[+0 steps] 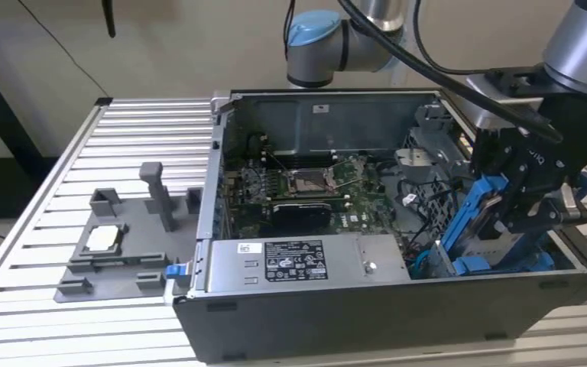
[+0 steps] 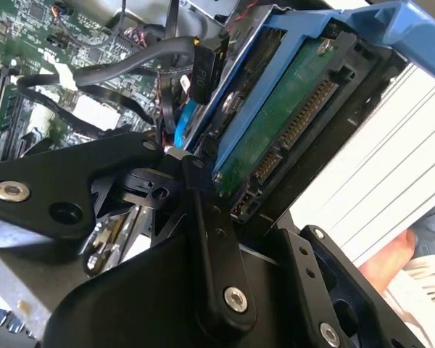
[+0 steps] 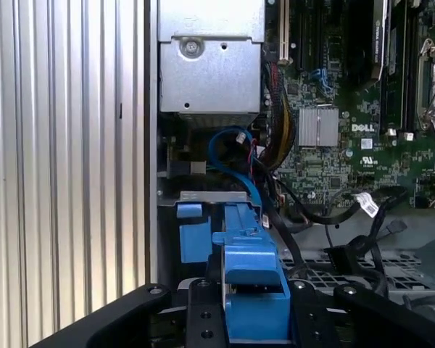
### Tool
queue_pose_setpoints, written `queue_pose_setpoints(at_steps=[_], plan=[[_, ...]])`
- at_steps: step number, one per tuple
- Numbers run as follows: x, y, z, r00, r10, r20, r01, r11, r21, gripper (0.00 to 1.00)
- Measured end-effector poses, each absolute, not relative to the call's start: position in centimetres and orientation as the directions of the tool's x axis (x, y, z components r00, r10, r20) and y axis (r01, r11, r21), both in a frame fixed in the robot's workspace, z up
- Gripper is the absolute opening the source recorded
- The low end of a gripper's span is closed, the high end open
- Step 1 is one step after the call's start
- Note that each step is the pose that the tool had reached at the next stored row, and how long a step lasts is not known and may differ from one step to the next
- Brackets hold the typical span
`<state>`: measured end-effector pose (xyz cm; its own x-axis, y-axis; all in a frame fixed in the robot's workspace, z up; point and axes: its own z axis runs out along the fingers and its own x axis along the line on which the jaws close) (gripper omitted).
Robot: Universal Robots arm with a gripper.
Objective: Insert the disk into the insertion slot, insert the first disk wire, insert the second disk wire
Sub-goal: 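Insert the disk into the insertion slot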
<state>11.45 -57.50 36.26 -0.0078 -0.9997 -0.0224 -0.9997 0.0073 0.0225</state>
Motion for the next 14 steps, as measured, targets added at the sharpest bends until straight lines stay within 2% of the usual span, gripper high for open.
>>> queue_pose_setpoints(at_steps=[8, 9, 14], plan=[[11.44, -57.50, 36.18, -0.008, -1.000, -0.022, -1.000, 0.007, 0.023, 0.34], [11.44, -57.50, 36.18, -0.008, -1.000, -0.022, -1.000, 0.007, 0.023, 0.41], [11.44, -57.50, 36.84, -0.008, -1.000, -0.022, -1.000, 0.007, 0.023, 0.41]])
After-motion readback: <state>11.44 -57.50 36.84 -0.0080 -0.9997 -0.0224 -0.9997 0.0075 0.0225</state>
